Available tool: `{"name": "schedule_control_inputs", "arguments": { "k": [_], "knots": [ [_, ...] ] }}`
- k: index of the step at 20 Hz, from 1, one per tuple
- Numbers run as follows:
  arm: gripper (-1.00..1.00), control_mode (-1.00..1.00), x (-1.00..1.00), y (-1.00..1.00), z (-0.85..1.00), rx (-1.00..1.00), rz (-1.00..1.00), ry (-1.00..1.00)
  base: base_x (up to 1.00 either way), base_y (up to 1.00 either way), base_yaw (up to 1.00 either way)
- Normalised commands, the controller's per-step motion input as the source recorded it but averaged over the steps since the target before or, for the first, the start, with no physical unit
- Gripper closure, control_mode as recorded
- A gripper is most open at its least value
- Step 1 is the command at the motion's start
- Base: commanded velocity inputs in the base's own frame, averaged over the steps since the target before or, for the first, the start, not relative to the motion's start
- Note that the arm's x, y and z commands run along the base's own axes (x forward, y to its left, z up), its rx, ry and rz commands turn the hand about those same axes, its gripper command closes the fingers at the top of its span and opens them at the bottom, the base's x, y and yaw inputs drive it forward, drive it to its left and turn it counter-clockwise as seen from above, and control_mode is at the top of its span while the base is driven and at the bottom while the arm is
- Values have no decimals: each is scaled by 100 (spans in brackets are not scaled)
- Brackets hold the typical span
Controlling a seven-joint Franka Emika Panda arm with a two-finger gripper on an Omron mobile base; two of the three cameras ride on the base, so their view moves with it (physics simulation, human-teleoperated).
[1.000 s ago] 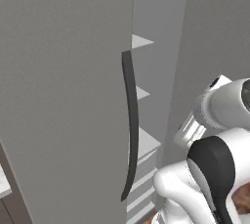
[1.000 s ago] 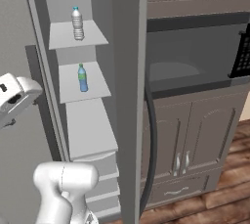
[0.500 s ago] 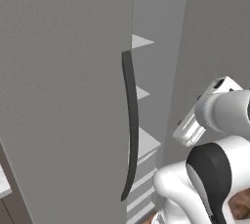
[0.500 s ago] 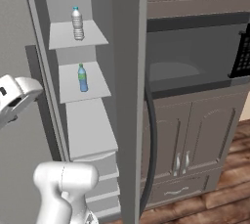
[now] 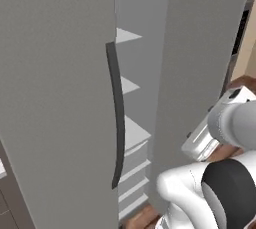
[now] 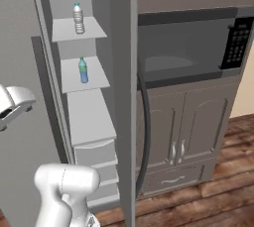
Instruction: Take the bottled waters from the counter and place them in the freezer to freeze. Close the freezer door after placing the bottles.
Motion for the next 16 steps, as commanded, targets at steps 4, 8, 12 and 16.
{"name": "schedule_control_inputs", "arguments": {
  "k": [4,8,12,16],
  "knots": [
    [-100,100,0,0,0,0,0,0,0,-66,15],
    [-100,100,0,0,0,0,0,0,-19,-44,20],
    [-100,100,0,0,0,0,0,0,-73,-8,23],
    [-100,100,0,0,0,0,0,0,-21,-40,26]
  ]
}}
